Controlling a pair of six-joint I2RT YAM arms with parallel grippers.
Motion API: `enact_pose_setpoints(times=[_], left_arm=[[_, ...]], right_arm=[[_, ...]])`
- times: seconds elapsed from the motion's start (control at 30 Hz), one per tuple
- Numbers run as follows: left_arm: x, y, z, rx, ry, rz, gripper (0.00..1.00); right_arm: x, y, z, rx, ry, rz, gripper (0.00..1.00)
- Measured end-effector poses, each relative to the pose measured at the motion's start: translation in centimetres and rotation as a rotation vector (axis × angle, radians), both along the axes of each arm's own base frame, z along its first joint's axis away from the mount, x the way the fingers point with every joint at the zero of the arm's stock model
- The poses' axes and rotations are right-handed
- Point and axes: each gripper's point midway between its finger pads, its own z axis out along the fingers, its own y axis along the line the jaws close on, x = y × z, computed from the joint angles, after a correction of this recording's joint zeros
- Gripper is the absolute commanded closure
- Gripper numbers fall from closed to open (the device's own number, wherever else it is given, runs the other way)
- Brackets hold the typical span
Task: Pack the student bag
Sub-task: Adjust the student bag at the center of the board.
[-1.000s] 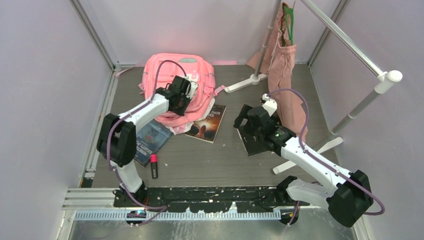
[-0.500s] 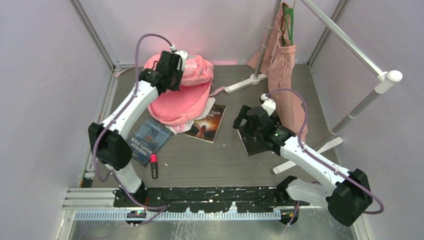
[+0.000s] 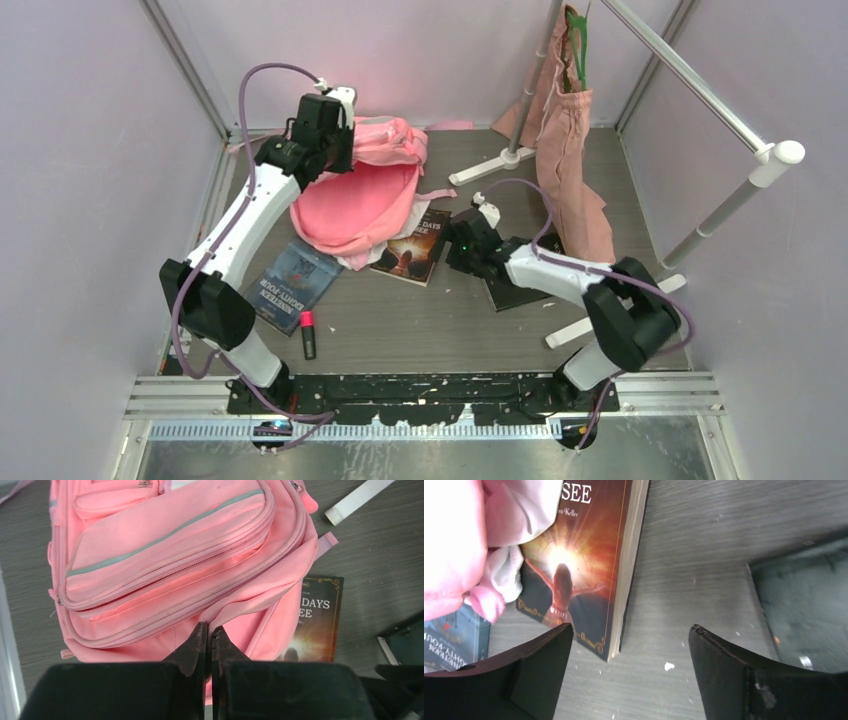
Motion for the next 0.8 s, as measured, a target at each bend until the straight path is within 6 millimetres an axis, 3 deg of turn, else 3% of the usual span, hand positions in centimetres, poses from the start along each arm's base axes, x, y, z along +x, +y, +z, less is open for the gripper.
enact_pose_setpoints(times=[0.13, 0.37, 0.5, 0.53, 0.6, 0.63, 0.8], left_arm=[[-0.4, -0.5, -1.5, -0.033, 0.042, -0.007, 1.00], [-2.5, -0.3, -7.3, -0.034, 0.185, 0.020, 1.00], [-3.1, -0.3, -8.9, -0.035, 0.223, 0.026, 0.99], [-3.2, -0.3, -9.1, -0.038, 0.228, 0.030, 0.91], [-3.3, -0.3, -9.2, -0.043, 0.232, 0.037, 0.55], [-3.3, -0.3, -9.2, -0.046, 0.233, 0.040, 0.41], [-4.0, 0.0, -8.8, -0.065, 0.245, 0.067, 0.21]], right_arm=[[1.9, 1.9, -2.0, 0.003, 0.049, -0.022, 0.21], [3.8, 3.7, -3.9, 0.054, 0.081, -0.078, 0.29], [4.9, 4.6, -3.9, 0.104, 0.065, -0.107, 0.51], [5.1, 4.7, -4.1, 0.109, 0.068, -0.114, 0.60], [5.4, 4.8, -4.4, 0.120, 0.070, -0.124, 0.88], [5.3, 4.8, -4.6, 0.118, 0.077, -0.129, 0.98], [5.6, 4.5, -4.0, 0.126, 0.063, -0.148, 0.99]])
